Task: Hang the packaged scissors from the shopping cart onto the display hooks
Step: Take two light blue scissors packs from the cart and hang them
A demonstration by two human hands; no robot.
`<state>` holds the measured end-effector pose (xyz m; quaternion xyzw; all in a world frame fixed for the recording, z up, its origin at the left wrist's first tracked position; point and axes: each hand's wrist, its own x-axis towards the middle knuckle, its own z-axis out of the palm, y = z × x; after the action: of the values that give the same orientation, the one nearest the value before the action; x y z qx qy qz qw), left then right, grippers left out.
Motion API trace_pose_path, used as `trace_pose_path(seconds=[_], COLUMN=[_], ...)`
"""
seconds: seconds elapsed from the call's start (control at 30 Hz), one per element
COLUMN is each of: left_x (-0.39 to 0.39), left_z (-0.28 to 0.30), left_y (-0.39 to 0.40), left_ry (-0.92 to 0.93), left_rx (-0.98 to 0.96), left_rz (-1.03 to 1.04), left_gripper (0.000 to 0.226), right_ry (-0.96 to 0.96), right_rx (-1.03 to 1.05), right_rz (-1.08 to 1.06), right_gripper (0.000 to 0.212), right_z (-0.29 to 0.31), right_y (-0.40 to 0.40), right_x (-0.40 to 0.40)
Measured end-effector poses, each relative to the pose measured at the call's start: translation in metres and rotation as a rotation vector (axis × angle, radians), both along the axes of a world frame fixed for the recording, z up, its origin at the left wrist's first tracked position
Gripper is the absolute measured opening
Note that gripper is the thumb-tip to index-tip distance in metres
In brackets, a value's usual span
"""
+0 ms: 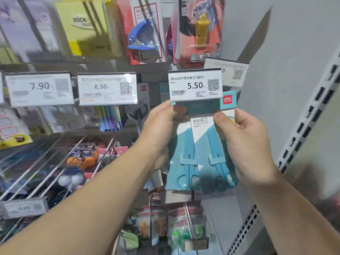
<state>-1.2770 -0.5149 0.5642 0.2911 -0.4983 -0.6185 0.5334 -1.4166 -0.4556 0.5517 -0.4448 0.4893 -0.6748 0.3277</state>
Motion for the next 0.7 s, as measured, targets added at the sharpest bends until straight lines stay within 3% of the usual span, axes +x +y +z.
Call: trace_pose_path(seconds=[0.2, 0.33, 0.43, 0.57, 0.7], left_x=[-0.001, 0.000, 0.002, -0.002, 0.000], left_z=[0.010, 0.007, 0.004, 0.011, 0.010], left_y=[0.000, 0.005, 0.006, 0.008, 0.010], left_ry=[-0.017, 0.023, -0.087, -0.152, -0.160], left_rx=[0.055, -0.039, -0.122, -0.216, -0.264], left_rz=[-0.048, 0.034, 0.147, 0.234, 0.326], left_gripper=[0.016, 0.016, 0.022, 0.008, 0.008], right_ry=[-0.003, 0.016, 0.025, 0.026, 0.007], right_rx=[-0.055, -0.085, -0.094, -0.096, -0.102], right_rz=[0.009, 0.017, 0.024, -0.024, -0.015], right_gripper=[0.014, 0.013, 0.013, 0.016, 0.017], right_z=[0.008, 0.009, 0.011, 0.012, 0.011], right_y=[0.002, 0.005, 0.005, 0.003, 0.003], right_x=[-0.002, -0.004, -0.003, -0.003, -0.004])
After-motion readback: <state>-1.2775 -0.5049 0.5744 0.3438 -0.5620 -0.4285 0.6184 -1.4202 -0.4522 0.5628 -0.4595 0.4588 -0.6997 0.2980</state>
